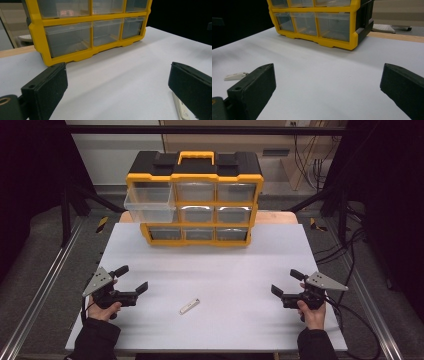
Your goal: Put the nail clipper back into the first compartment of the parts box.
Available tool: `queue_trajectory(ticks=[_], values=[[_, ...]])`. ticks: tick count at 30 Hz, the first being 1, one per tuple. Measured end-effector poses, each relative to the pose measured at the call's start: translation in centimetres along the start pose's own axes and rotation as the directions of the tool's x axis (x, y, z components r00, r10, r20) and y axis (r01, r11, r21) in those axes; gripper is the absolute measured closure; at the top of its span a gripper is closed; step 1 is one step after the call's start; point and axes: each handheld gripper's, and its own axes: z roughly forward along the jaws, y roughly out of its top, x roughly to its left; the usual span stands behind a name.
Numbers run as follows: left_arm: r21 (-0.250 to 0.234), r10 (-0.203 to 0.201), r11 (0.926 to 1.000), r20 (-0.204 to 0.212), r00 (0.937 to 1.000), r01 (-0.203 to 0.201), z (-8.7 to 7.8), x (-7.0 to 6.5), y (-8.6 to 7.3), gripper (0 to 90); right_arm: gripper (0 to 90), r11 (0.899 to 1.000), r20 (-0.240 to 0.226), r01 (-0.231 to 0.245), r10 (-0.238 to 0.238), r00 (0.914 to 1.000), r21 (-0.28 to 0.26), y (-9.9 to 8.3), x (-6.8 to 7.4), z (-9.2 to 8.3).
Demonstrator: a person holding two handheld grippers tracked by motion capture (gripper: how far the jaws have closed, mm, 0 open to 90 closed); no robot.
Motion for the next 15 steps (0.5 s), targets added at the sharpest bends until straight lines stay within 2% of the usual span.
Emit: queue_trajectory(ticks=[8, 15], values=[[-0.002, -0.002, 1.0, 0.01, 0.9999, 0.002, 0.06, -0.21, 0.15, 2.2, 0.8, 1.0, -0.006, 0.008, -0.008, 1.0, 0.004, -0.03, 0.0, 0.04], [0.015, 0.004, 0.9999, 0.024, 0.9997, -0.004, 0.37, -0.56, 0.35, 2.2, 0.6, 1.0, -0.006, 0.011, -0.011, 0.9999, 0.004, 0.01, 0.03, -0.07]])
